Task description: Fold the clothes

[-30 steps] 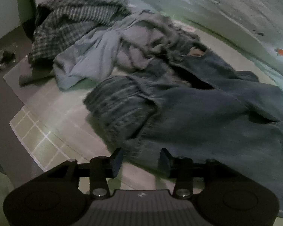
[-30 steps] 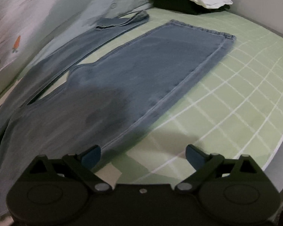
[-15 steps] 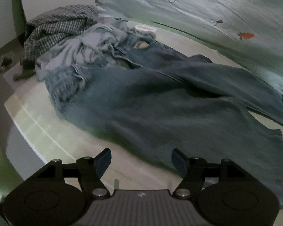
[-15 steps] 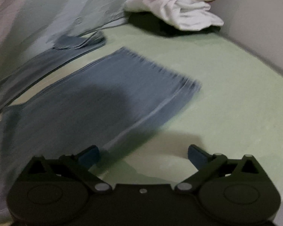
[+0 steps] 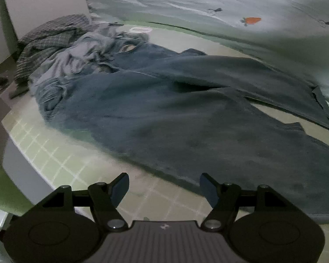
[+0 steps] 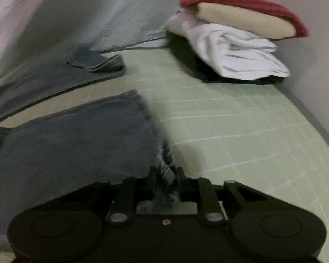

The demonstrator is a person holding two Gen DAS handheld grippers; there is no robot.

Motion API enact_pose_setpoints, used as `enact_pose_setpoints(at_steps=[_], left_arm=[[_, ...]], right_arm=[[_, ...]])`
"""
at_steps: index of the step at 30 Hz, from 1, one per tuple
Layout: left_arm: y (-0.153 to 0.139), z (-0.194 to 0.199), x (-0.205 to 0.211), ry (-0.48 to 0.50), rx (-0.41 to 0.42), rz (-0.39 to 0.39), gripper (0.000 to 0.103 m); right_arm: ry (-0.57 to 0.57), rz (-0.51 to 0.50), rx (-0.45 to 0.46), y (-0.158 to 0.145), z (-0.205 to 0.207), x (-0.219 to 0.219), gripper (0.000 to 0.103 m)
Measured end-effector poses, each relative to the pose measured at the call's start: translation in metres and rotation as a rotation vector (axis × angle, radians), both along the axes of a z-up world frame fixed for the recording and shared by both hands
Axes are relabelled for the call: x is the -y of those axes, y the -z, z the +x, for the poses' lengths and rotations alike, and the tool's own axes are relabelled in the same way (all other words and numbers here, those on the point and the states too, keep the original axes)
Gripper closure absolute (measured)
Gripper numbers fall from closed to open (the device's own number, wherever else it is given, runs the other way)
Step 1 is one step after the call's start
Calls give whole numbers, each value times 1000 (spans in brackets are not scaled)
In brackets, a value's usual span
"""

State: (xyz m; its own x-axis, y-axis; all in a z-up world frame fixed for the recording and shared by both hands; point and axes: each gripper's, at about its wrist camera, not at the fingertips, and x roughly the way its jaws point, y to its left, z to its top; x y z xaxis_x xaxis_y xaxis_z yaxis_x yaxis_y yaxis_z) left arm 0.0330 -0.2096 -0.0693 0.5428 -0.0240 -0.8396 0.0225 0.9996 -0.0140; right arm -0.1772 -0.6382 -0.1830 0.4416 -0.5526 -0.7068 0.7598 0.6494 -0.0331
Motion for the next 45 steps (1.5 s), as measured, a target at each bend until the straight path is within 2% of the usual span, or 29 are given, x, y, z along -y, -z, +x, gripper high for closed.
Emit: enact_pose_setpoints(at_steps=[4,10,13,16,17,18,19,20,21,24,25,27,33,37,41,45], left_arm=[[-1,4,27,45,4,7,31],[8,13,59,118,-6,4,31],[14,16,69,136,-20,-7,31],[16,18,71,157,-30,-16,31],[17,19,70,162,-31,-12,31],[18,20,69,163,-33,-7,30],[19,22,67,159,-38,-1,30],[20,24,64,149,-44,1,30],[21,26,61,138,-51,3,30],[24,33,54,99,-70,7,29],[26,36,51,86,-74,13,25],[30,45,46,66,-83,33,22],[45,77,38,15,-114,44,22],[55,98,46,5,-129,43,21],[70,118,53,-57,-159,41,20],[76,129,62,-89,-155,62,7]], right_arm=[[59,-51,-49,-3,-38,0,88],[129,-64,-116,-3,-109,4,88],[192,-56,-132,-1,-131,6,88],[206,-38,-129,-1,-141,9,84],[204,-41,-143,-2,-139,9,80],[203,-52,-164,-4,-136,9,65],[203,-63,-184,-6,-133,9,57],[204,-78,-196,-8,-128,10,41],[207,-95,-193,-13,-122,11,30],[211,-135,-164,-27,-103,14,18],[201,-144,-151,-31,-94,14,16],[161,-160,-137,-33,-72,14,3],[-3,-199,-162,-22,13,14,1],[-102,-218,-198,-14,75,27,1],[-202,-236,-233,-5,136,40,1],[-291,-304,-268,2,195,57,1]])
